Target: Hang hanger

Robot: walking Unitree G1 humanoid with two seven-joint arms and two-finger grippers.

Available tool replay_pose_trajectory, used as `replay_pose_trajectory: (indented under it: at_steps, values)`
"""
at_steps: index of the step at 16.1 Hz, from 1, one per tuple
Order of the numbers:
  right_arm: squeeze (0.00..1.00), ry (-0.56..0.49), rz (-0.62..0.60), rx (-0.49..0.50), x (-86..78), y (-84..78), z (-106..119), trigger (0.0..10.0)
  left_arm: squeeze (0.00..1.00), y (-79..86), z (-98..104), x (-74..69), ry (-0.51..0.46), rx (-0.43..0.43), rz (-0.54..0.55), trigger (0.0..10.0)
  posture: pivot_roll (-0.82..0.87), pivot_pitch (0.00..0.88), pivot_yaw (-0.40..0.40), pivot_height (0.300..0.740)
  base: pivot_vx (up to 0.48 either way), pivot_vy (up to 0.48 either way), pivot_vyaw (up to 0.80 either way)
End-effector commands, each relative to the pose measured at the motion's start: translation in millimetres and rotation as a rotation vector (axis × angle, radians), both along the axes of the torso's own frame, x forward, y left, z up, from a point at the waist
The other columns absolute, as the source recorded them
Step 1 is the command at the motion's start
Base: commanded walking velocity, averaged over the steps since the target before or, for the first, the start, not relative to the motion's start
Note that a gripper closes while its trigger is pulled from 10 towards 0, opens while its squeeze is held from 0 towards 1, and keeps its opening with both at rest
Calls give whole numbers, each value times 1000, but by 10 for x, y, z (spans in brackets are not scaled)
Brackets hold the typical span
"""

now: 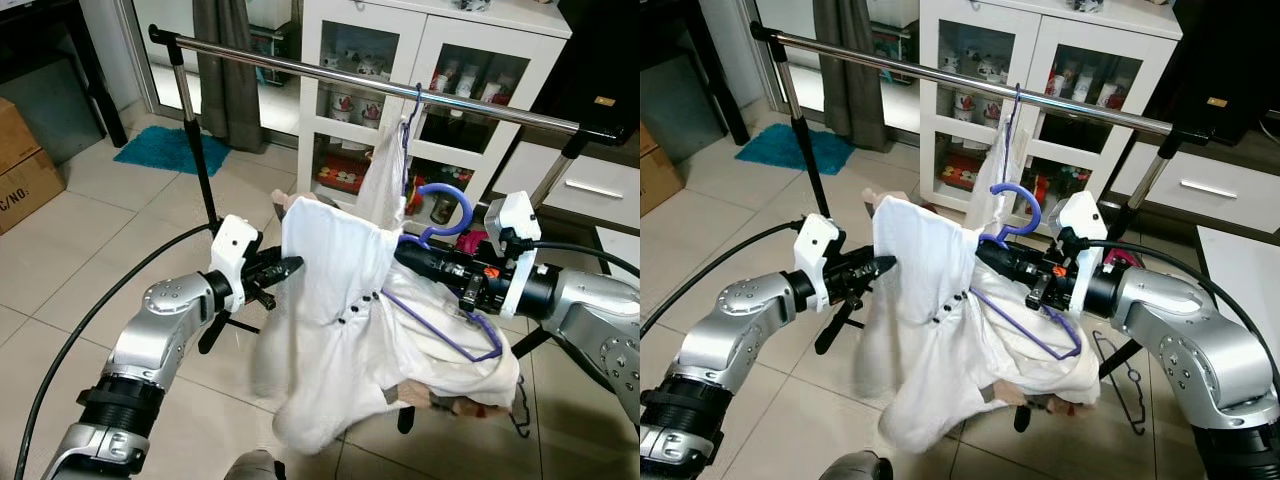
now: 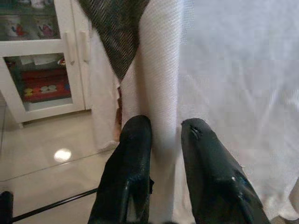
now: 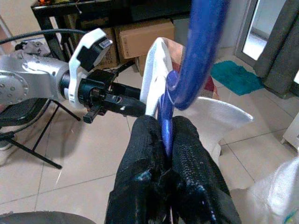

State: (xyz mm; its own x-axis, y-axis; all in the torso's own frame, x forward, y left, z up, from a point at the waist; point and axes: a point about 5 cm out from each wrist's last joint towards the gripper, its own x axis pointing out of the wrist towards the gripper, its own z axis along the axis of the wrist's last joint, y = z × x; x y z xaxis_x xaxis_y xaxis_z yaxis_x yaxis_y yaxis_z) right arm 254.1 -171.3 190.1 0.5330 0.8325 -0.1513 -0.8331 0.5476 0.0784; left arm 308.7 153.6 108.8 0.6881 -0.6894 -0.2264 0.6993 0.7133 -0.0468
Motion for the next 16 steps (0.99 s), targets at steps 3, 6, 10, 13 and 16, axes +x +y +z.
replay_pose_trajectory:
  at_steps: [3, 6, 10, 13, 16]
  values:
    - [0, -54, -12, 15, 34, -17, 141, 10000, 0, -9, 74, 47, -38, -7, -3, 0, 110, 0, -32, 740, 0, 0, 0]
    - [0, -54, -26, 15, 47, -26, 145, 10000, 0, -3, 78, 44, -48, -21, -1, 0, 106, 0, -31, 740, 0, 0, 0]
    - [0, -57, -176, -4, 177, -121, 120, 10000, 0, 81, 55, 17, -71, -71, 66, 0, 103, 0, -29, 740, 0, 0, 0]
    - [0, -81, -294, 27, 303, -212, 178, 10000, 0, 117, -65, -74, -39, -68, 91, 0, 105, 0, -32, 740, 0, 0, 0]
    - [0, -102, -336, 51, 349, -236, 235, 10000, 0, 162, -167, -112, -13, -30, 119, 0, 106, 0, -35, 740, 0, 0, 0]
